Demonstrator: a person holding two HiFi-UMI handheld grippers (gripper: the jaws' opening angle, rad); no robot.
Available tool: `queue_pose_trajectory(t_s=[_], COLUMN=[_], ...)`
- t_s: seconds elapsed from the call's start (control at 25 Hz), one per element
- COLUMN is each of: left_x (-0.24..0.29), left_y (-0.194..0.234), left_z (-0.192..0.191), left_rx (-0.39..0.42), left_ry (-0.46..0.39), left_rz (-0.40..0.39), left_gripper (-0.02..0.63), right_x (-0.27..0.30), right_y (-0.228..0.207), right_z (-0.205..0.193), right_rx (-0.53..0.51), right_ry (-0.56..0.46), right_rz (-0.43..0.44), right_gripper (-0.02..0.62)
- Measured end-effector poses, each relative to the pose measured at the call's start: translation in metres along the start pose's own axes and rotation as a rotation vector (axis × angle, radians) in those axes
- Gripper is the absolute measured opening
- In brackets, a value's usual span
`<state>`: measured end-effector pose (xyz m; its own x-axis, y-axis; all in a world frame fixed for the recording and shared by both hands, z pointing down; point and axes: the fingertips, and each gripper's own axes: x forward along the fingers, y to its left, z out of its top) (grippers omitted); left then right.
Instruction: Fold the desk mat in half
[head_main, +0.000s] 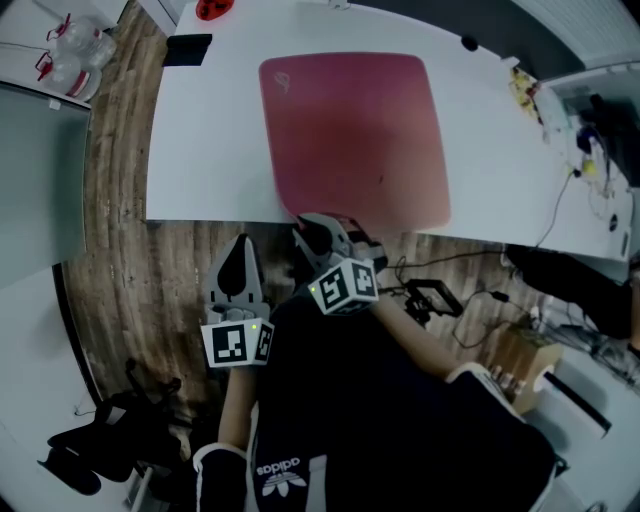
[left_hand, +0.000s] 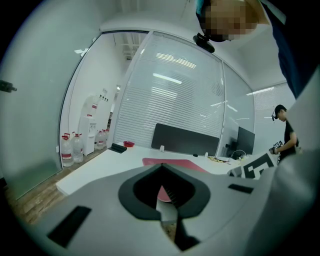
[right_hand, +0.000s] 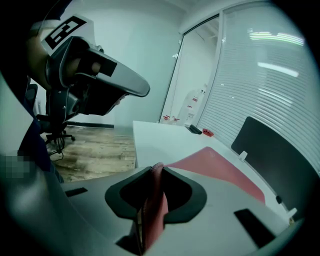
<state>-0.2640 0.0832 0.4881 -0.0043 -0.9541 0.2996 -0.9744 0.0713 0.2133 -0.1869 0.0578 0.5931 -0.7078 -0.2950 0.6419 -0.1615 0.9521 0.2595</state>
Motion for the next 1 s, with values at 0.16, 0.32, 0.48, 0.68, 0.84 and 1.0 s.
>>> queue_pose_trajectory(t_s=[0.16, 0.32, 0.48, 0.68, 0.84, 1.0], left_x=[0.003, 0.007, 0.014, 0.029, 0.044, 0.059], left_y=[0.000, -0.001, -0.008, -0.021, -0.038, -0.050], left_z=[0.004, 0.009, 0.012, 0.017, 0.021, 0.025], left_rx=[0.006, 0.011, 0.018, 0.036, 0.049, 0.055], left_ry=[-0.005, -0.015, -0.013, -0.011, -0.006, -0.009], left_rz=[-0.009, -0.021, -0.046, -0.085, -0.118, -0.128], left_gripper=[0.003, 0.003, 0.003, 0.003, 0.003, 0.003], right_x=[-0.001, -0.005, -0.010, -0.016, -0.020, -0.024], right_y=[-0.020, -0.041, -0.058, -0.085, -0.107, -0.129], right_z=[0.004, 0.010, 0.013, 0.017, 0.019, 0.017], right_rx=[0.045, 0.091, 0.118, 0.138, 0.146, 0.150], right_ry=[-0.017, -0.030, -0.044, -0.065, -0.083, -0.099], right_rz=[-0.038, -0.055, -0.069, -0.081, -0.096, -0.111], right_gripper=[0.055, 0.046, 0.041, 0.040, 0.038, 0.038])
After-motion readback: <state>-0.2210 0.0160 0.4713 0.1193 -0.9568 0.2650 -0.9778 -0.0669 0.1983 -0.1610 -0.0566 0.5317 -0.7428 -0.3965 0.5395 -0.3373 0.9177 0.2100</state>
